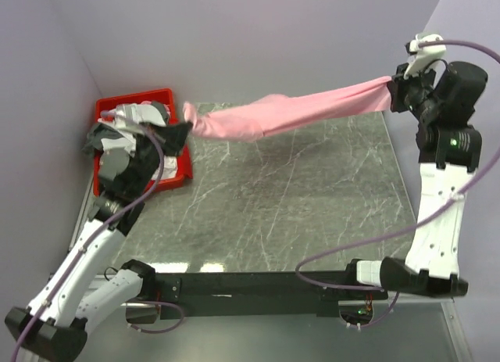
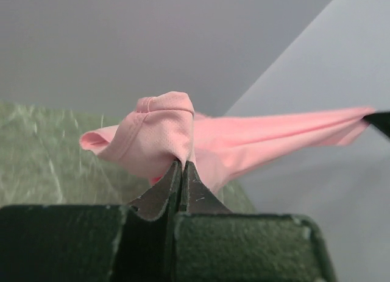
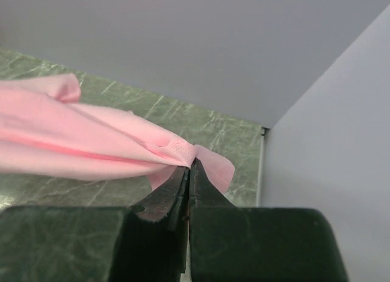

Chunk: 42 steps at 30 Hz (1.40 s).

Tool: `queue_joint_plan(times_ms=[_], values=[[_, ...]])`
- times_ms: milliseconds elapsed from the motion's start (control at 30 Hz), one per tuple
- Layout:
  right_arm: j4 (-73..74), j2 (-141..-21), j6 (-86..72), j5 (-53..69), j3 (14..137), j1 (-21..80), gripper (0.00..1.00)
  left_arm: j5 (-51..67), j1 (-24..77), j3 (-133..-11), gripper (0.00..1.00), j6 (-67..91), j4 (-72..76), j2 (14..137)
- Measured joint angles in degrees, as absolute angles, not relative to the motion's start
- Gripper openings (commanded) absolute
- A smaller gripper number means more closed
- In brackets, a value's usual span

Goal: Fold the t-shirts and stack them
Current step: Flatten the tshirt out

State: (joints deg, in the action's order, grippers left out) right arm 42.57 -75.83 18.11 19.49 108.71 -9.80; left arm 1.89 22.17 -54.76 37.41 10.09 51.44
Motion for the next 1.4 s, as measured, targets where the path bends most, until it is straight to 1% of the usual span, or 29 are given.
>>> queue_joint_plan(times_ms=[67, 167, 233, 267, 300, 333, 367, 400, 433, 467, 500, 600, 700, 767, 867, 900, 933, 1033, 1100, 1133, 1267, 1400], values=[[42.0, -72.6, 19.0, 19.4, 106.7, -9.9, 0.00, 3.0, 22.1, -49.0, 0.01, 39.3, 9.1, 47.4], [41.2, -71.3, 19.8, 19.6, 104.7, -9.9, 0.01, 5.4, 22.2, -40.2, 0.01, 43.5, 7.2, 43.9], [41.1, -71.5, 20.1, 20.0, 103.5, -9.9, 0.08, 6.4, 22.2, -35.6, 0.02, 45.8, 4.6, 43.2], [41.1, -72.3, 20.3, 20.4, 102.8, -10.0, 0.22, 6.9, 22.2, -33.1, 0.06, 47.0, 2.3, 42.9], [41.1, -73.3, 20.3, 20.8, 101.9, -10.0, 0.31, 7.4, 22.2, -31.7, 0.25, 47.7, 0.9, 42.7], [40.8, -74.5, 20.7, 21.3, 100.5, -10.0, 0.38, 8.2, 22.2, -30.1, 0.35, 48.1, -1.1, 42.3], [40.7, -75.4, 21.1, 21.8, 98.7, -10.0, 0.47, 9.5, 22.2, -28.6, 0.45, 49.4, -3.2, 41.6], [40.7, -76.3, 21.5, 22.1, 97.1, -10.0, 0.51, 10.2, 22.2, -28.0, 0.56, 49.5, -4.6, 40.9], [40.3, -77.8, 22.1, 22.2, 94.3, -10.0, 0.55, 11.0, 22.2, -27.4, 0.61, 50.1, -6.0, 40.0], [39.7, -78.8, 22.7, 22.3, 90.2, -10.0, 0.62, 11.6, 22.2, -27.4, 0.65, 50.2, -8.0, 38.8], [39.8, -79.3, 23.1, 22.3, 87.1, -10.0, 0.64, 12.0, 22.2, -27.4, 0.70, 49.8, -9.7, 37.4], [42.2, -79.4, 26.1, 23.5, 77.0, -10.1, 0.66, 12.1, 22.2, -28.9, 0.78, 48.1, -14.2, 33.7], [47.0, -78.5, 31.6, 28.1, 74.0, -10.0, 0.68, 12.2, 22.2, -31.8, 0.77, 46.0, -14.9, 33.7], [51.4, -77.6, 38.6, 32.9, 73.9, -9.1, 0.70, 12.9, 22.2, -33.3, 0.76, 44.9, -12.5, 37.1], [57.4, -76.4, 49.2, 38.8, 71.6, -3.9, 0.70, 16.2, 22.2, -35.0, 0.72, 43.7, -5.9, 48.7], [58.4, -75.9, 51.3, 40.3, 69.5, -1.4, 0.70, 17.8, 22.2, -36.3, 0.66, 43.0, -3.7, 54.5], [58.7, -75.4, 52.6, 41.4, 67.1, 1.0, 0.70, 18.9, 22.3, -37.8, 0.64, 42.5, -2.5, 59.8], [58.3, -74.1, 53.1, 44.2, 60.2, 4.9, 0.69, 20.3, 24.4, -46.0, 0.61, 39.4, -1.5, 77.7], [57.8, -73.7, 52.1, 45.3, 58.2, 5.1, 0.69, 20.0, 27.1, -51.8, 0.59, 36.7, -2.5, 85.6], [57.0, -73.7, 51.2, 45.8, 57.9, 5.1, 0.69, 19.5, 28.9, -55.1, 0.56, 35.0, -3.5, 89.3], [53.6, -73.6, 49.1, 46.4, 57.5, 5.1, 0.69, 16.6, 36.2, -65.0, 0.55, 27.9, -7.7, 98.5], [51.7, -73.6, 48.2, 46.8, 56.8, 5.0, 0.69, 14.2, 40.1, -68.7, 0.53, 22.7, -11.6, 102.0]])
